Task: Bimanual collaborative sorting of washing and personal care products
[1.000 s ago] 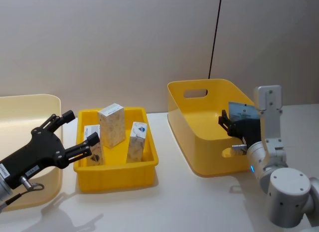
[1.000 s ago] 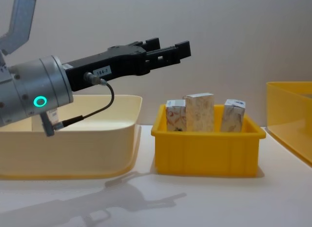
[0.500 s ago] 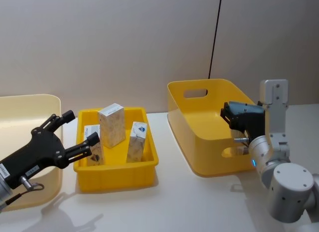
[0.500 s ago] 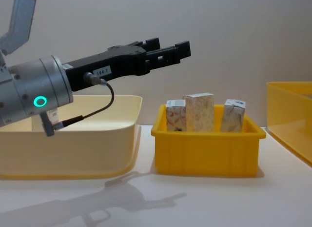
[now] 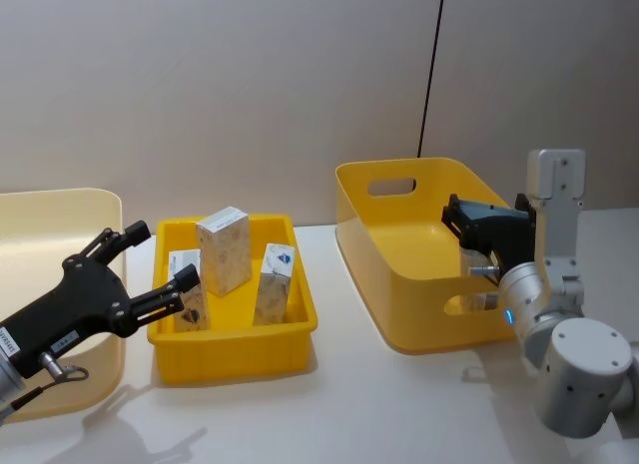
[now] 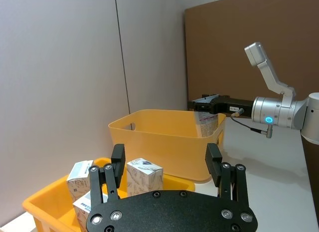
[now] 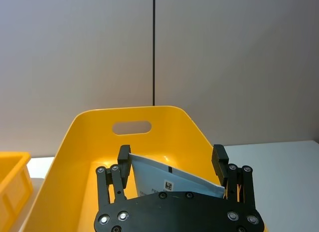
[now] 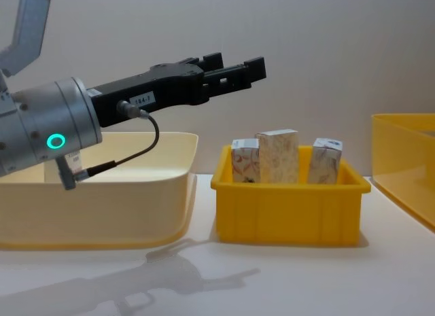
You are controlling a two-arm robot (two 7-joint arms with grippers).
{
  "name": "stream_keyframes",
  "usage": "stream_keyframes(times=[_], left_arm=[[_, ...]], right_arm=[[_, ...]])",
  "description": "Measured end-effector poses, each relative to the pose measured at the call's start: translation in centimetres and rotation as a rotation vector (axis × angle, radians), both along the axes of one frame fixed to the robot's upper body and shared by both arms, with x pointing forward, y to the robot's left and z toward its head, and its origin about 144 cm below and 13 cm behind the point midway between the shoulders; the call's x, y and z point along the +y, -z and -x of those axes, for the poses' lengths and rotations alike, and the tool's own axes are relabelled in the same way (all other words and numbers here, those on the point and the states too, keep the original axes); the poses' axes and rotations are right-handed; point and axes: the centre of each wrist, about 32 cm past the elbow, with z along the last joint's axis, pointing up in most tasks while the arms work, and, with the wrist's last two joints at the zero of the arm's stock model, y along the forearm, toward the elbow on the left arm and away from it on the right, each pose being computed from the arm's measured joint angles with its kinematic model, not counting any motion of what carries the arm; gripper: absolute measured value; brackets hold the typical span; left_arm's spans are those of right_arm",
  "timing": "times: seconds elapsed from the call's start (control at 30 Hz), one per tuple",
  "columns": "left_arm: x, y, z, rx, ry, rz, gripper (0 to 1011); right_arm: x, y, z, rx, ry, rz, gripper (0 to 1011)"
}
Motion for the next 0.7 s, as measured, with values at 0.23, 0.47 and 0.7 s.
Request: stream_keyframes(times=[0.23, 0.47, 0.7], left_arm=[[0.0, 0.0, 0.0, 0.000, 0.000, 0.000, 1003], [0.0, 0.0, 0.0, 0.000, 0.000, 0.000, 1003], [0.0, 0.0, 0.0, 0.000, 0.000, 0.000, 1004]], right_arm=[[0.0, -0.4, 0.0, -0.012, -0.004, -0.012, 1001], [0.1, -1.0, 0.0, -0.025, -0.004, -0.024, 1001], [0.1, -1.6, 0.2, -0.042, -0.004, -0.034, 1001]])
